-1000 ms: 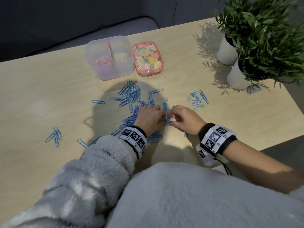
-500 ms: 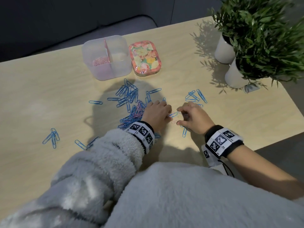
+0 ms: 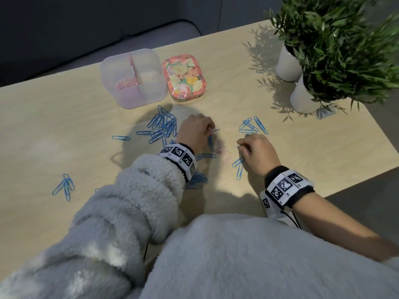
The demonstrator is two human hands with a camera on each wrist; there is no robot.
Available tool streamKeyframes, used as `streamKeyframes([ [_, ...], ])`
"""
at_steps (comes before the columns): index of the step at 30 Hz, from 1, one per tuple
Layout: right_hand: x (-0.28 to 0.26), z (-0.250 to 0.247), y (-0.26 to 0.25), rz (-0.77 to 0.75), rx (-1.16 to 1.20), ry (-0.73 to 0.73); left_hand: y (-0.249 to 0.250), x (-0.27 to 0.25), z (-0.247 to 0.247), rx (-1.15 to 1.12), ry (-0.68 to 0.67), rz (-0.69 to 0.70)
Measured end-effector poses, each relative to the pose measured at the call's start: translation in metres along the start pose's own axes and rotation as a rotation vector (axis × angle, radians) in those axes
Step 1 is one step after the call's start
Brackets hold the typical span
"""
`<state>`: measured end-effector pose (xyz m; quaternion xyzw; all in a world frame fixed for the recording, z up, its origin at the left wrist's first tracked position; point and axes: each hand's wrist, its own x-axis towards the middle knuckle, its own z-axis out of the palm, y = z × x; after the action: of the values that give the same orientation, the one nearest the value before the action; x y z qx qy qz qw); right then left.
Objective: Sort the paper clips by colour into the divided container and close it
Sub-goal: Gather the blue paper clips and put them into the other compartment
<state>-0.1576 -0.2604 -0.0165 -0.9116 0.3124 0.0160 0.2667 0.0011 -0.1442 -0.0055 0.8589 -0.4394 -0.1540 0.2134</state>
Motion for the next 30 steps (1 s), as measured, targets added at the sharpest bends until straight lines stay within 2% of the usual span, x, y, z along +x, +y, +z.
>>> streamKeyframes([
  [3, 0.003, -0.003, 0.003, -0.005, 0.028, 0.020, -0.003, -0.002, 0.002, 0.125, -0.047, 0.096],
  [6, 0.001, -0.001, -0.004, -0.122, 0.024, -0.141, -0.005, -0.011, 0.006, 0.214, -0.153, 0.153],
  [8, 0.001, 0.003, -0.010, -0.170, -0.020, -0.233, -0.010, -0.014, 0.005, 0.255, -0.145, 0.135],
  [12, 0.010, 0.008, -0.020, -0.206, -0.003, -0.179, -0.010, -0.014, 0.002, 0.276, -0.091, 0.140],
  [17, 0.018, 0.010, -0.023, -0.185, -0.022, -0.141, 0.008, -0.014, 0.008, 0.190, -0.234, 0.275],
  [21, 0.011, 0.009, -0.023, -0.189, -0.057, -0.119, 0.010, -0.011, 0.009, 0.149, -0.285, 0.218],
  [26, 0.003, 0.015, -0.021, -0.244, -0.182, -0.130, 0.005, -0.017, 0.011, 0.169, -0.268, 0.218],
  [28, 0.003, 0.014, -0.017, -0.253, -0.121, -0.141, 0.002, -0.020, 0.008, 0.087, -0.238, 0.194],
  [30, 0.005, 0.011, -0.008, -0.196, 0.063, -0.112, -0.003, -0.026, 0.002, -0.045, -0.164, 0.123],
])
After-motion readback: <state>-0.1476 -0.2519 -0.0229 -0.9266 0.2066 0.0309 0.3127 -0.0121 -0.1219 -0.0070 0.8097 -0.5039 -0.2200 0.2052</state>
